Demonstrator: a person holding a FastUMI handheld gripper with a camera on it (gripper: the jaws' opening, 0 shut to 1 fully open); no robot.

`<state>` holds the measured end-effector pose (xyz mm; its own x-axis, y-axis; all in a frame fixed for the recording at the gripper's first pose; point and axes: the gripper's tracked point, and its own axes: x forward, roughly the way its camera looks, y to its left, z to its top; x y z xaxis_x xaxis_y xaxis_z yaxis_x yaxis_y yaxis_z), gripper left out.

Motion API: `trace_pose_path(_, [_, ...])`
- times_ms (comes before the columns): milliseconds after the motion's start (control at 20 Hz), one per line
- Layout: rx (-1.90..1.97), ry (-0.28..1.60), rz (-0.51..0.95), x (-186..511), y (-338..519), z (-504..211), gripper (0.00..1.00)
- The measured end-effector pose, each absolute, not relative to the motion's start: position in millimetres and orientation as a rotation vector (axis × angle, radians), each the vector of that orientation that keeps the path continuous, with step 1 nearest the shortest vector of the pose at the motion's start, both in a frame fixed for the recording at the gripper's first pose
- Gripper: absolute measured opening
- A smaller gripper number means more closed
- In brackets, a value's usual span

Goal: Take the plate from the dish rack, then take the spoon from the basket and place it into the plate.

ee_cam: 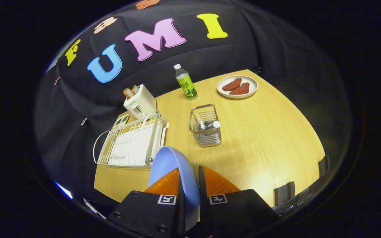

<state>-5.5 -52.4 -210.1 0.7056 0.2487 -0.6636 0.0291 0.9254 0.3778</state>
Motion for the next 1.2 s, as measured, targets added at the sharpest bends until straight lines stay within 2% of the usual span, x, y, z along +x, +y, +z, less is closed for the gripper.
trace_pose_path(400, [0.415,0.866,0.209,33,-66,-278,0.22])
trace_pose_path(650, [0.404,0.867,0.270,38,-66,-293,0.23])
trace_pose_path(750, [0.364,0.866,0.292,37,-71,-298,0.33])
trace_pose_path(850, [0.328,0.840,0.330,34,-72,-295,0.34])
trace_pose_path(900, [0.297,0.811,0.351,32,-73,-291,0.43])
trace_pose_path(1050, [0.185,0.691,0.390,37,-77,-274,0.96])
trace_pose_path(1100, [0.158,0.644,0.395,39,-80,-264,0.99])
trace_pose_path(1200, [0.124,0.540,0.394,48,-84,-243,0.98])
